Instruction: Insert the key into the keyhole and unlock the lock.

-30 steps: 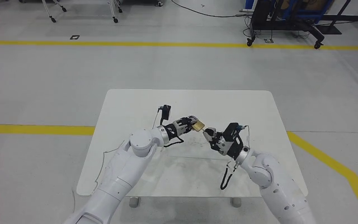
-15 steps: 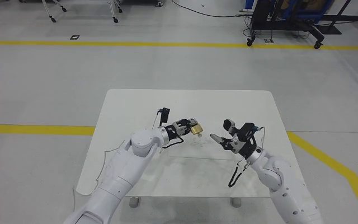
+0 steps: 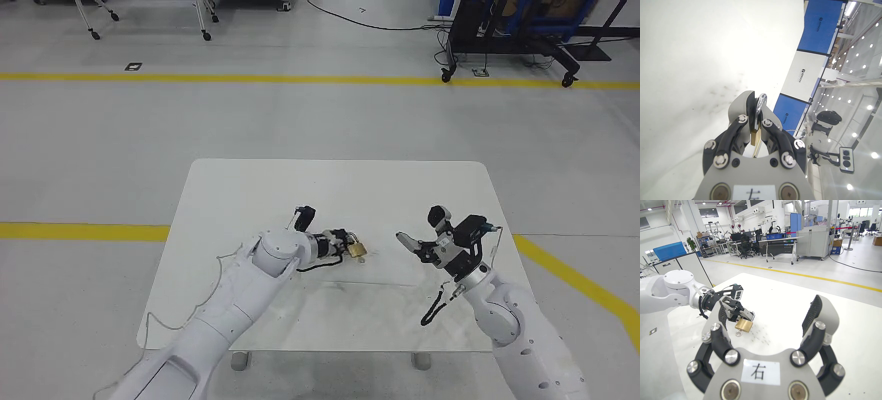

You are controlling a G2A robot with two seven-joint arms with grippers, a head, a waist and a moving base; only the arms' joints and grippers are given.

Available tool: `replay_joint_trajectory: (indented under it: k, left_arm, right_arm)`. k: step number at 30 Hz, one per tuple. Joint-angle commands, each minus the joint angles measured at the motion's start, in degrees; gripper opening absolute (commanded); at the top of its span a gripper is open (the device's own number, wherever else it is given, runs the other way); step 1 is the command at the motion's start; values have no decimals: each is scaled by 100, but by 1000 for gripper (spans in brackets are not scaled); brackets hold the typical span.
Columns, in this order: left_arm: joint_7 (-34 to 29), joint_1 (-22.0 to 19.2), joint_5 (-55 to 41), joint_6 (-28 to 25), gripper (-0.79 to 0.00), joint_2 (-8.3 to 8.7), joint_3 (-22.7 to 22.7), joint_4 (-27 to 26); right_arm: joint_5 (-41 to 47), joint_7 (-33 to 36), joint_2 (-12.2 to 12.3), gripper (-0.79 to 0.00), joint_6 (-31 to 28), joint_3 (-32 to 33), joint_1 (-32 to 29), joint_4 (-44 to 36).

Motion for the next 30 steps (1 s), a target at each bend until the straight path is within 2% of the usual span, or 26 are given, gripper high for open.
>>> replay_joint_trajectory:
  k: [1, 2, 3, 8, 12, 16, 19, 22, 25, 30]
  left_arm:
    - [81, -70, -8, 33, -212, -50, 64, 127]
    - [116, -82, -83, 25, -22, -68, 49, 176]
    - [138, -103, -129, 19, 0, -82, 36, 217]
    - [104, -114, -292, -87, 0, -98, -71, 262]
    - [105, 54, -562, -361, 0, -18, -424, 38]
    - [110, 389, -540, -697, 0, 134, -832, -620]
    - [204, 730, -160, -867, 0, 291, -1163, -1363]
    - [382, 1131, 987, -872, 0, 485, -1388, -2320]
    - [466, 1588, 2707, -612, 0, 697, -1527, -3371]
    - [-32, 2300, 5513, -268, 0, 1010, -1721, -4946]
  right_arm:
    - [0, 0, 0, 0, 0, 0, 0, 0]
    - [0, 0, 0, 0, 0, 0, 0, 0]
    - [0, 0, 0, 0, 0, 0, 0, 0]
    - [0, 0, 0, 0, 0, 0, 0, 0]
    - [0, 0, 0, 0, 0, 0, 0, 0]
    - [0, 0, 0, 0, 0, 0, 0, 0]
    - [-26, -73, -7, 0, 123, 5, 8, -44]
    - [200, -349, -9, 0, 256, 208, 75, 6]
    - [476, -536, 7, 0, 373, 556, 198, 115]
    - [1003, -741, 47, 0, 413, 1199, 391, 279]
